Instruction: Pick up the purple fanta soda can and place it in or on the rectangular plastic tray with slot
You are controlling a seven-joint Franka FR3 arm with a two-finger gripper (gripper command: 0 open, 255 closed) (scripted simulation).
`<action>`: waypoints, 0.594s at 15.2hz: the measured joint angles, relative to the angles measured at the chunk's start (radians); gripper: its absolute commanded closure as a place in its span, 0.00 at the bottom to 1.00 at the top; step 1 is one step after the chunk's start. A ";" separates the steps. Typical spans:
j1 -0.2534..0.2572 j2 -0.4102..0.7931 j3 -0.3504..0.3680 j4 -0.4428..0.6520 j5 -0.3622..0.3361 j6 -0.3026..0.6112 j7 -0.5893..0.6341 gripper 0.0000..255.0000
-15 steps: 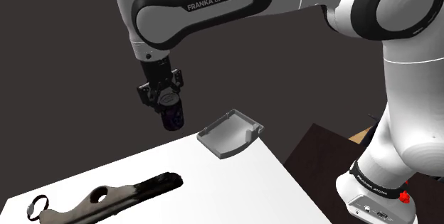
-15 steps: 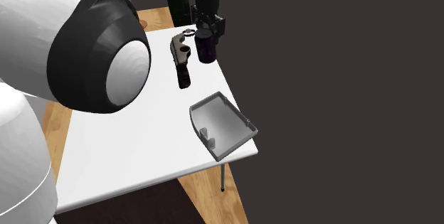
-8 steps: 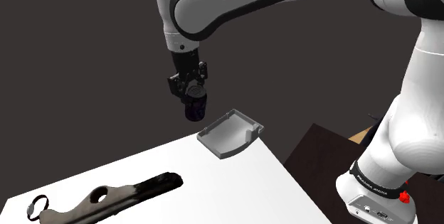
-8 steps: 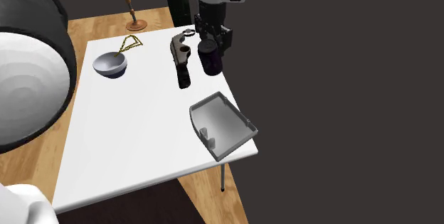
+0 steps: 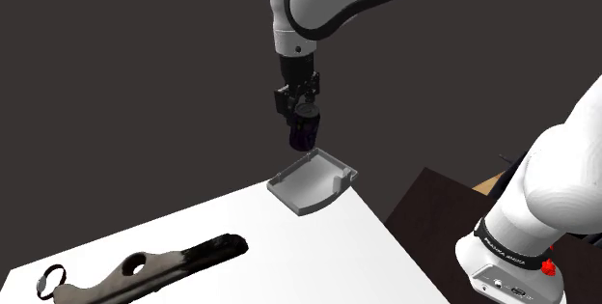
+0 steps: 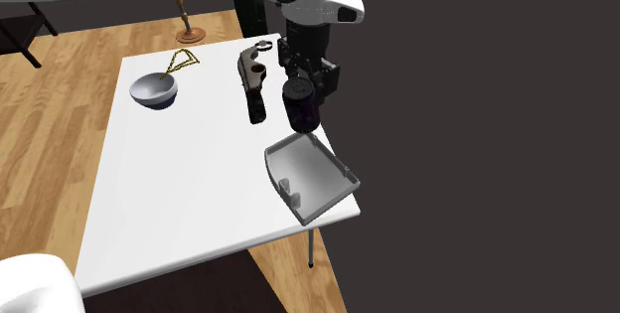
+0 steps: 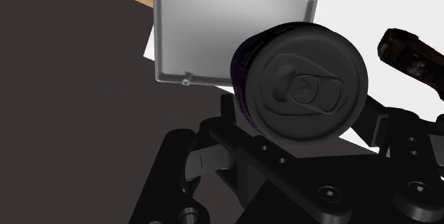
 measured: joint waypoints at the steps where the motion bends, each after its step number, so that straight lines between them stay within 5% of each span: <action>1: -0.009 -0.032 -0.011 -0.033 0.009 0.002 -0.023 1.00; 9: -0.017 -0.035 -0.021 -0.128 0.010 0.093 -0.046 1.00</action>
